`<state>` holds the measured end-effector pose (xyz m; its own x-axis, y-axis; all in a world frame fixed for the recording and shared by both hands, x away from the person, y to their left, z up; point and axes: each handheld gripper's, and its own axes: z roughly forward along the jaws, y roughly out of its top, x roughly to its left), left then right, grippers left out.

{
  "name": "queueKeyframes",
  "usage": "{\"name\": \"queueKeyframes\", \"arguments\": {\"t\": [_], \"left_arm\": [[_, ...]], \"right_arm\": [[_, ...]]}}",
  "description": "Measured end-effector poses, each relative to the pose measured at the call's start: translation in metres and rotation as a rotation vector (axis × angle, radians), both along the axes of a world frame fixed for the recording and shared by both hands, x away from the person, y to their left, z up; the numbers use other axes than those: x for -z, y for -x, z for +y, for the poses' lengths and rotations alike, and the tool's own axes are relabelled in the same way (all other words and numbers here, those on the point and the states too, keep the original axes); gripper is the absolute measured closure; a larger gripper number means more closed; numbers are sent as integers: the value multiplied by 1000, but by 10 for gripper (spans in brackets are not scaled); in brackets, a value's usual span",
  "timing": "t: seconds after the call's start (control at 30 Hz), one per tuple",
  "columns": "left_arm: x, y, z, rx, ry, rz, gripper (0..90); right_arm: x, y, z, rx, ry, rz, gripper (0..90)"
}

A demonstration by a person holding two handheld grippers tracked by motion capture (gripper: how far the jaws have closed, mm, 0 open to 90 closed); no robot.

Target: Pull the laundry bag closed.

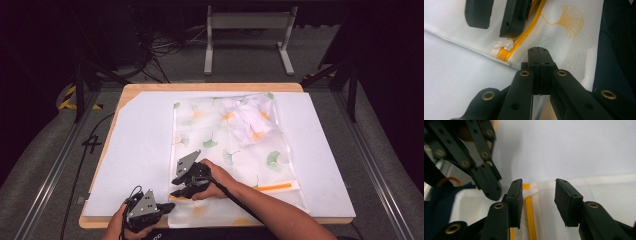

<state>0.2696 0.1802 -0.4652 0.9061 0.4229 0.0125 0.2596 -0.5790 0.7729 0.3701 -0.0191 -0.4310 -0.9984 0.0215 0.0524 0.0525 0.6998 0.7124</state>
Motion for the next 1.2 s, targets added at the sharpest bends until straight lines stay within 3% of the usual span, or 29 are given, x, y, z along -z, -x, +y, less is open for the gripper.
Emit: {"name": "queueKeyframes", "arguments": {"t": [0.07,0.2,0.3,0.4,0.5,0.83,1.07,1.2], "left_arm": [[0,0,0,0,0,1,900],[0,0,0,0,-1,0,900],[0,0,0,0,0,0,900],[0,0,0,-1,2,1,900],[0,0,0,1,3,1,900],[0,0,0,-1,3,4,899],[0,0,0,0,4,2,899],[0,0,0,2,2,1,899]], "right_arm": [[-2,0,2,-10,-28,-1,572],[-2,2,9,-6,-22,-31,730],[0,3,13,-11,-20,-31,797],[5,4,15,-10,45,-48,809],[5,0,8,5,55,-26,808],[4,2,-2,-23,21,79,748],[11,1,3,-25,45,51,731],[14,2,2,-37,52,68,842]]}}
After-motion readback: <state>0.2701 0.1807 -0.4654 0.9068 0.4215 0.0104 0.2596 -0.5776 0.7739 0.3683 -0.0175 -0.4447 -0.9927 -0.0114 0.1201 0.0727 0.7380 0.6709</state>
